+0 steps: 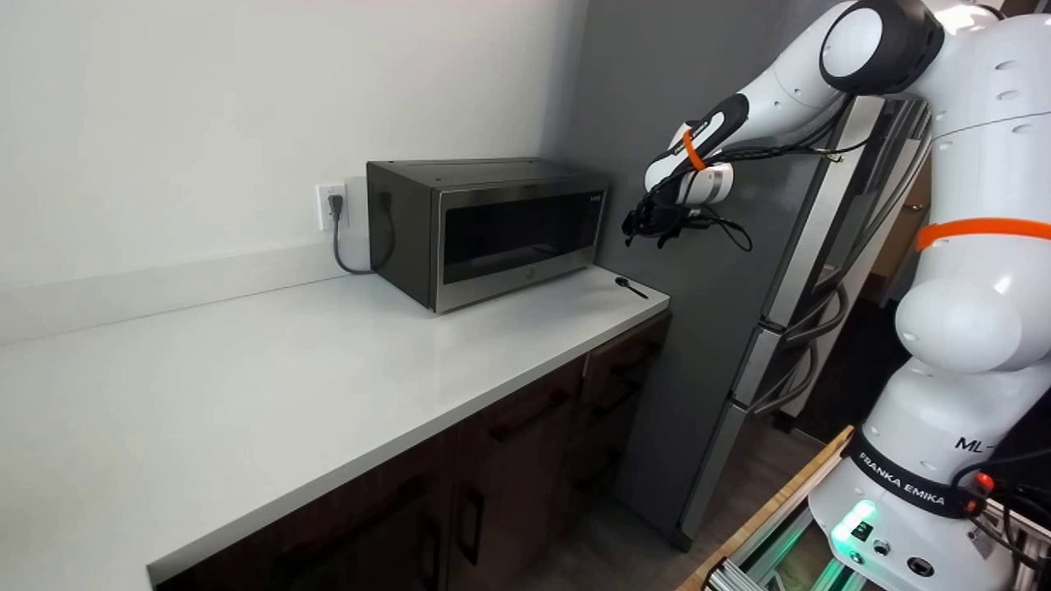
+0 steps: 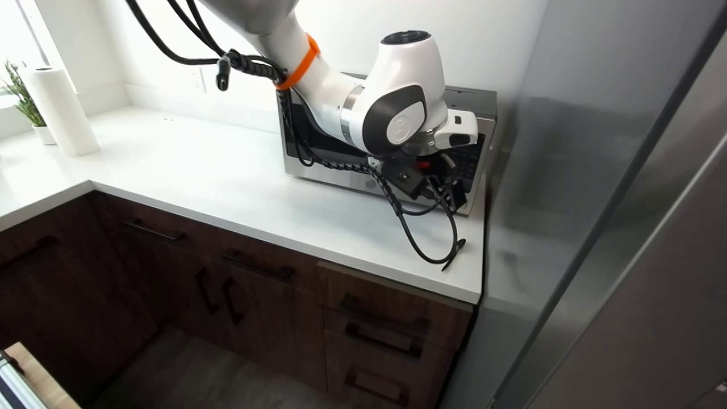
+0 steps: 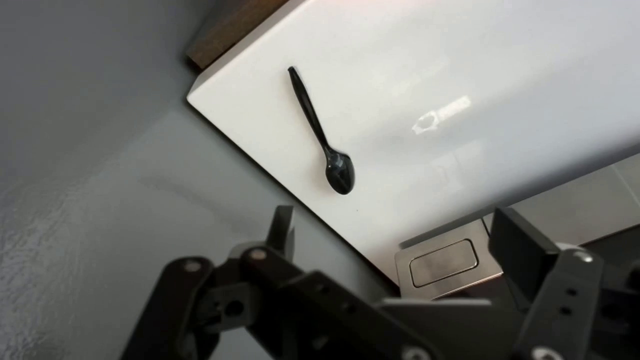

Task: Press a button on the microwave, then open it

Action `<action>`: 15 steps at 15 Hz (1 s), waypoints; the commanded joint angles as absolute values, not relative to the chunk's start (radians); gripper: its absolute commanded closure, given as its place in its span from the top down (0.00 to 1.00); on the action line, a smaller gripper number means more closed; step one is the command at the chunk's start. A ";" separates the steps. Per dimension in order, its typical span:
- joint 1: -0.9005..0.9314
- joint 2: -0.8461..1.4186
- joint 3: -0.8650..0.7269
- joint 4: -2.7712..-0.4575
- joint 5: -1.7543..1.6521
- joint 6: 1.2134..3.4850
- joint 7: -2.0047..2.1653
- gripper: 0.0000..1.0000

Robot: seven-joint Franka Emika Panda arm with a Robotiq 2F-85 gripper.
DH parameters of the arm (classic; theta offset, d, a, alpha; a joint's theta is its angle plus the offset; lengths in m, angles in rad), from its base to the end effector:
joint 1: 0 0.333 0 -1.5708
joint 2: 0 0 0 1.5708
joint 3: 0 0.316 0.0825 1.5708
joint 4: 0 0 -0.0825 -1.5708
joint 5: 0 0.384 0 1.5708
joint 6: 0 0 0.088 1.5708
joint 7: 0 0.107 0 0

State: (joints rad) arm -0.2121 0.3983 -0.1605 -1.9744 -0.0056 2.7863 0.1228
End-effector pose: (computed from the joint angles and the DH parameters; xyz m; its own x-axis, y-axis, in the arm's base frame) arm 0.6066 -0.2295 0.3141 0.8167 -0.4060 0.4100 -0.4514 -0.8922 0.0158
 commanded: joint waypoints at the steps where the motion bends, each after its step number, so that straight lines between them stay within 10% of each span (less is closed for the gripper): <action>1: -0.208 0.420 -0.169 -1.964 0.016 2.808 0.110 1.00; 15: -0.416 0.612 0.069 -1.753 0.241 2.851 -0.196 1.00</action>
State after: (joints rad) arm -0.4239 0.6133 0.0760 -1.7527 0.2351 2.8527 -0.1945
